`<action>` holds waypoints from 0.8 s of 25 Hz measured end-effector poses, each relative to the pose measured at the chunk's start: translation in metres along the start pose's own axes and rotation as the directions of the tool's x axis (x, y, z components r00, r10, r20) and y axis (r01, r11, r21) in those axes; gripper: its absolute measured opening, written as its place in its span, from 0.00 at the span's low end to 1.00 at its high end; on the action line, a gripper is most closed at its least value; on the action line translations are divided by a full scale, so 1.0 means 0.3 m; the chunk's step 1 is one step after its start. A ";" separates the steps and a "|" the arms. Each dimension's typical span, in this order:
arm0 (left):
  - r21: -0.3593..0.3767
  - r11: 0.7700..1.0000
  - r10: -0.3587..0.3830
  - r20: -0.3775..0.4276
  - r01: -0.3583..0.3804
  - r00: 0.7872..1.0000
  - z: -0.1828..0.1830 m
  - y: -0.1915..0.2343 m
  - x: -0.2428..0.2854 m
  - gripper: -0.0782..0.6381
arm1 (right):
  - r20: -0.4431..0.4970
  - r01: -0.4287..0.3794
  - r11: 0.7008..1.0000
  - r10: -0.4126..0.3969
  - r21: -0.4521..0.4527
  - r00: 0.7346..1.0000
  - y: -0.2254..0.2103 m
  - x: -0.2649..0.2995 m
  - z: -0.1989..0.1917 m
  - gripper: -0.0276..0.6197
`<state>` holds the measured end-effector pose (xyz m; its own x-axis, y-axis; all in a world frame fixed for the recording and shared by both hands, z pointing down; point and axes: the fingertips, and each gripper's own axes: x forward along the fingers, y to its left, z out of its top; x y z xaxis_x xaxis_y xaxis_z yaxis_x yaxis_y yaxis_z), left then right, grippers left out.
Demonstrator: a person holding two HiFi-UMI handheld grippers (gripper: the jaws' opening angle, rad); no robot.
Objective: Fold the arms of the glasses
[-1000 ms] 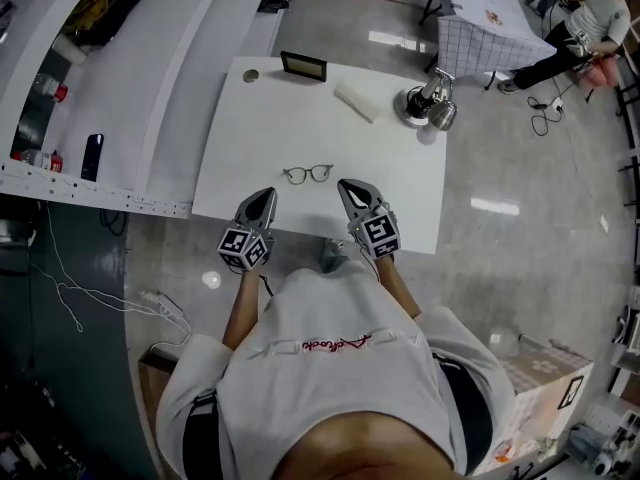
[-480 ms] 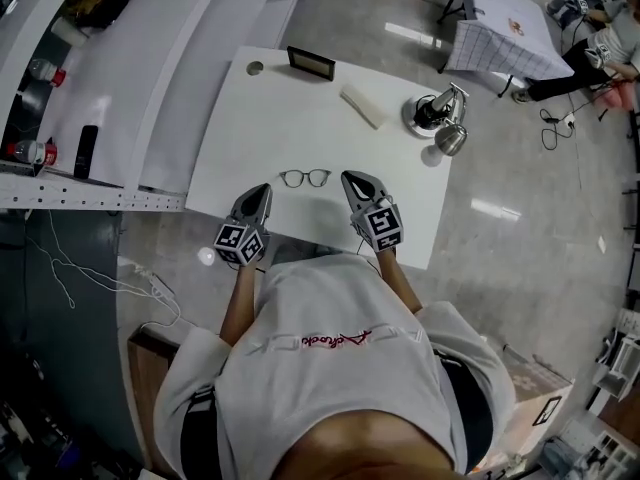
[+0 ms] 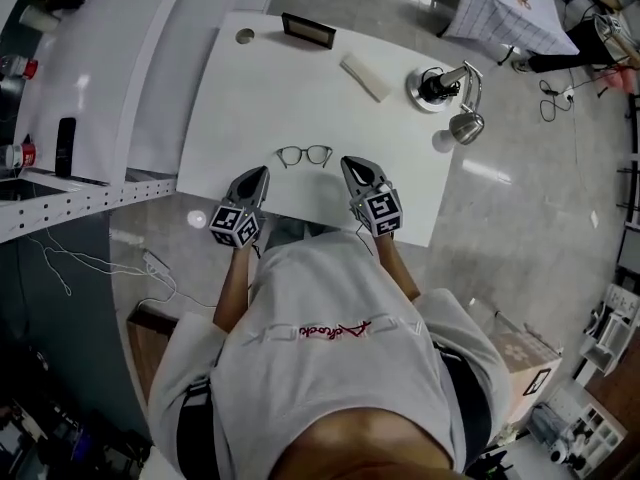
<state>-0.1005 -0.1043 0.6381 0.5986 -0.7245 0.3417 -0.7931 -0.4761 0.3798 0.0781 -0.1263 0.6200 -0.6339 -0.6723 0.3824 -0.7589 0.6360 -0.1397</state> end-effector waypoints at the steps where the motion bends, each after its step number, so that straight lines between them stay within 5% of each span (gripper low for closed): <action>1: 0.006 1.000 -0.005 -0.011 0.005 1.000 -0.010 0.005 0.004 0.10 | -0.010 0.003 1.000 -0.003 0.001 1.000 -0.001 0.004 -0.016 0.08; 7: 0.175 0.984 -0.017 -0.122 0.038 0.992 -0.052 0.043 0.039 0.10 | -0.127 -0.014 0.996 0.002 -0.093 0.992 -0.015 0.041 -0.121 0.08; 11: 0.297 0.950 -0.024 -0.227 0.092 0.974 -0.086 0.079 0.073 0.10 | -0.231 -0.092 0.963 0.032 -0.254 0.972 -0.016 0.075 -0.176 0.08; 14: 0.410 0.894 -0.042 -0.321 0.179 0.946 -0.111 0.086 0.102 0.10 | -0.324 -0.172 0.904 0.039 -0.392 0.945 -0.023 0.099 -0.224 0.08; 18: 0.532 0.780 -0.058 -0.464 0.330 0.884 -0.182 0.080 0.132 0.10 | -0.404 -0.277 0.825 0.065 -0.493 0.913 -0.015 0.130 -0.257 0.08; 20: 0.552 0.759 -0.050 -0.479 0.345 0.876 -0.188 0.086 0.144 0.10 | -0.425 -0.318 0.812 0.096 -0.489 0.900 -0.005 0.142 -0.266 0.08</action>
<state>-0.0888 -0.1198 0.7113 0.6182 -0.3722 0.6923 -0.4576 -0.8865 -0.0681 0.0641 -0.1256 0.7093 -0.5800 -0.3825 0.7192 -0.3415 0.9157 0.2116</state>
